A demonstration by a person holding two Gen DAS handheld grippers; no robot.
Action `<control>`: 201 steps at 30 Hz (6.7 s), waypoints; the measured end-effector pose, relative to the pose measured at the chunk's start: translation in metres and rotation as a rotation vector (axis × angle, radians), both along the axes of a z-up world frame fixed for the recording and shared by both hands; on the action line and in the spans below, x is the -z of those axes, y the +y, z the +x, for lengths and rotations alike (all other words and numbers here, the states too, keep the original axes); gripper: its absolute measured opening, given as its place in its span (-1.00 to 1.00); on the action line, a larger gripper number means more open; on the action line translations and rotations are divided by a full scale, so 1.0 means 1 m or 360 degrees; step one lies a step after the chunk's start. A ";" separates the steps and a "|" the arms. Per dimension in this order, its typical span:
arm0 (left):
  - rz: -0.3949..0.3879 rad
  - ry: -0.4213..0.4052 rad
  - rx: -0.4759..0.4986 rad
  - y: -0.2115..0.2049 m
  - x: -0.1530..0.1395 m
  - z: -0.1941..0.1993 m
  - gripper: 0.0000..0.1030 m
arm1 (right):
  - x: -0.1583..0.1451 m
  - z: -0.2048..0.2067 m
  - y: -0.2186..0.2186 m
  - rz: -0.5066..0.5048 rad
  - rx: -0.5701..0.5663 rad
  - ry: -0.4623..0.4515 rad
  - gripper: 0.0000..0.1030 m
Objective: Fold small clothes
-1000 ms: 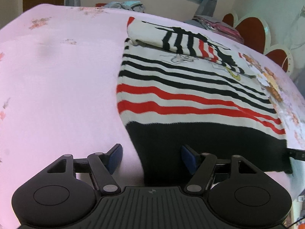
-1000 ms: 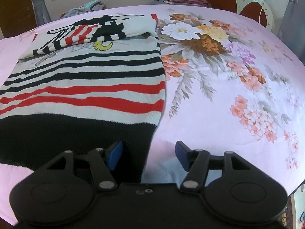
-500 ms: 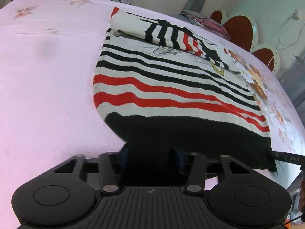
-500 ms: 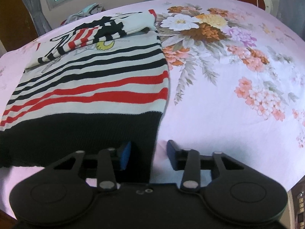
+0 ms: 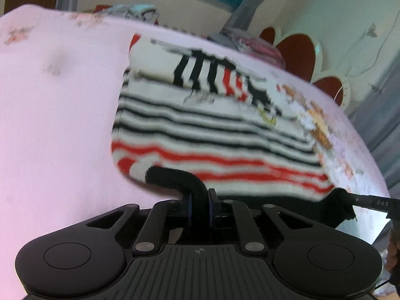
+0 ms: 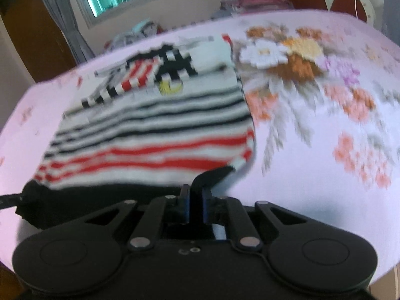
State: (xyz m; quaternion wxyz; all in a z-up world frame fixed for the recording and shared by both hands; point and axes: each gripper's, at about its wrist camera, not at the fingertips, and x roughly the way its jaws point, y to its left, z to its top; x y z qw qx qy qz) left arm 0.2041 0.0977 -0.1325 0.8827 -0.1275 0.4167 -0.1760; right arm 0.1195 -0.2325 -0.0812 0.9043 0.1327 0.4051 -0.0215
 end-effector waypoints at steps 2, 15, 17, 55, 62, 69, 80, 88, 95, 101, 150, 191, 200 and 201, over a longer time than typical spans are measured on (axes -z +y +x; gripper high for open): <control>-0.0024 -0.0042 -0.0004 0.000 -0.011 0.012 -0.78 | -0.012 0.011 -0.003 0.0007 -0.0009 -0.0056 -0.82; -0.0072 -0.0227 -0.0081 -0.024 -0.046 0.129 -0.78 | -0.047 0.120 -0.038 0.0018 0.0001 -0.0244 -0.83; -0.0068 -0.0234 -0.0092 -0.029 -0.047 0.149 -0.78 | -0.045 0.142 -0.041 0.0030 -0.0002 -0.0240 -0.83; -0.0025 -0.0035 -0.0323 -0.048 0.012 0.342 0.63 | 0.026 0.369 -0.106 0.0220 0.0232 -0.0044 -0.32; 0.0124 -0.0143 -0.0227 -0.042 -0.001 0.338 0.77 | 0.015 0.364 -0.114 0.0217 0.0149 -0.0168 -0.01; 0.0235 -0.0108 -0.0146 -0.063 0.017 0.364 0.76 | 0.029 0.385 -0.085 0.0089 -0.0077 -0.0101 0.17; 0.0330 -0.0100 -0.0059 -0.073 0.028 0.371 -0.81 | 0.045 0.403 -0.065 -0.0143 -0.0243 -0.0033 -0.85; 0.0287 -0.0316 -0.0207 -0.056 0.004 0.363 -0.90 | 0.018 0.394 -0.070 -0.0103 -0.0215 -0.0222 -0.88; 0.0308 -0.0304 -0.0313 -0.043 0.012 0.371 -0.90 | 0.015 0.401 -0.072 -0.0150 -0.0128 -0.0292 -0.89; 0.0390 -0.0279 -0.0397 -0.049 0.033 0.374 -0.90 | 0.047 0.412 -0.079 -0.0196 0.0014 -0.0163 -0.89; 0.0275 -0.0164 -0.0111 -0.104 0.012 0.233 0.21 | 0.025 0.281 0.031 -0.0220 -0.0351 -0.0141 -0.42; 0.0316 -0.0020 -0.0232 -0.071 0.007 0.190 0.64 | 0.023 0.222 -0.003 -0.0283 -0.0124 -0.0060 -0.14; -0.0185 0.0225 -0.0491 -0.025 0.026 0.171 0.67 | 0.002 0.233 0.030 -0.0206 -0.0257 -0.0162 0.02; -0.0253 0.0242 -0.0524 -0.023 0.031 0.169 0.67 | 0.003 0.235 0.034 -0.0199 -0.0268 -0.0159 0.02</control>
